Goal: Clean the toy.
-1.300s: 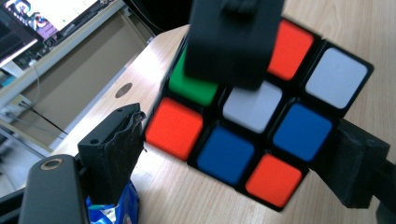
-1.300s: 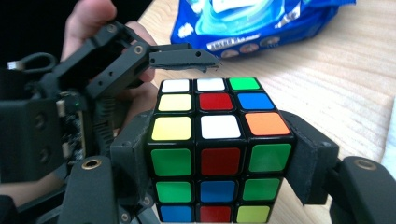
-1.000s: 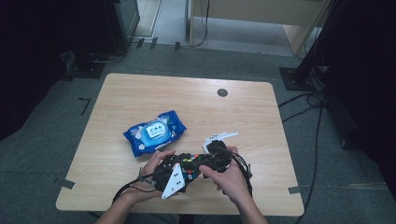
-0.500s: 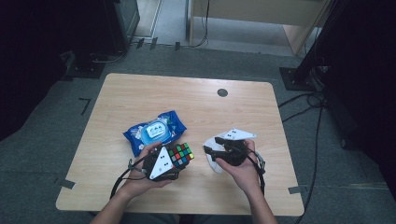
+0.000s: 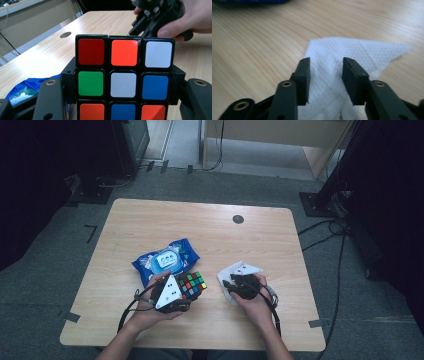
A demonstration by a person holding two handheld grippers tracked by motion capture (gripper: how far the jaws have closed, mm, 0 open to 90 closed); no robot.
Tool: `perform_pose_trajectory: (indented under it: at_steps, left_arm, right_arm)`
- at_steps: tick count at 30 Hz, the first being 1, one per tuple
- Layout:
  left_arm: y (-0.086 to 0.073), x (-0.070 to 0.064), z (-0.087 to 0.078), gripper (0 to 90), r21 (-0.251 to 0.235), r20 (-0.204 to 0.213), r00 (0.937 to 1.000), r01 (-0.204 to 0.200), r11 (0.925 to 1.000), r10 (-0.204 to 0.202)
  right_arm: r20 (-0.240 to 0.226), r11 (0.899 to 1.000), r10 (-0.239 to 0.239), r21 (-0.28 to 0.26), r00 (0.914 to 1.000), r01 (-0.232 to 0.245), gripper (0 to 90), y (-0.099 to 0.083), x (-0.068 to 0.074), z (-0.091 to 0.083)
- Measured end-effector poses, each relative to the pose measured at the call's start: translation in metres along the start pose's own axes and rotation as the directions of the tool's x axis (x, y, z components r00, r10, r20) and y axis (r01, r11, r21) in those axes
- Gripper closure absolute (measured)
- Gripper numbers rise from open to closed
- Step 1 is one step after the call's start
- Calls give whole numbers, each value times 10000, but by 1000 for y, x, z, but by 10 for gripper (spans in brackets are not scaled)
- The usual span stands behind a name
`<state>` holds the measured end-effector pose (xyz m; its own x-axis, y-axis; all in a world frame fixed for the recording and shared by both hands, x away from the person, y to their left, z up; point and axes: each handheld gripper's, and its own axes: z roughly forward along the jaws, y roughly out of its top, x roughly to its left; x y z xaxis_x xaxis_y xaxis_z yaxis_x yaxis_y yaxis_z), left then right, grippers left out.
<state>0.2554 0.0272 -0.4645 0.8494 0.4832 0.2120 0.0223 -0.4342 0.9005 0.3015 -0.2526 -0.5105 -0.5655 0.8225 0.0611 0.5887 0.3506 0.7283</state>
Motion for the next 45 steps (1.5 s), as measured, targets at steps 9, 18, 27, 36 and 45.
perform_pose_trajectory:
  at_steps: [9, 18, 27, 36, 45]
  left_arm:
    - [1, 3, -1, 339, -92, 99, 9993, 355, 9993, -354]
    - [0, 3, 0, 339, -105, 206, 9989, 435, 9990, -433]
    - [6, -5, -1, 339, -361, 413, 9988, 281, 9990, -266]
    - [7, -3, -4, 339, -438, 272, 9991, 333, 9985, -321]
    - [6, -2, -5, 339, -394, 216, 9995, 260, 9989, -251]
  right_arm:
    - [244, 9991, 417, -95, 9988, -415, 836, -6, -3, 0]
    - [-1620, 9740, 418, -2132, 9859, -763, 862, 27, 28, -45]
    - [-3429, 9074, -1277, -4193, 9307, -300, 862, 55, 95, -90]
    - [-2186, 9162, -1229, -4000, 9680, 260, 861, 46, 89, -73]
    - [-1283, 9467, 91, -3181, 9917, -498, 863, 33, 55, -59]
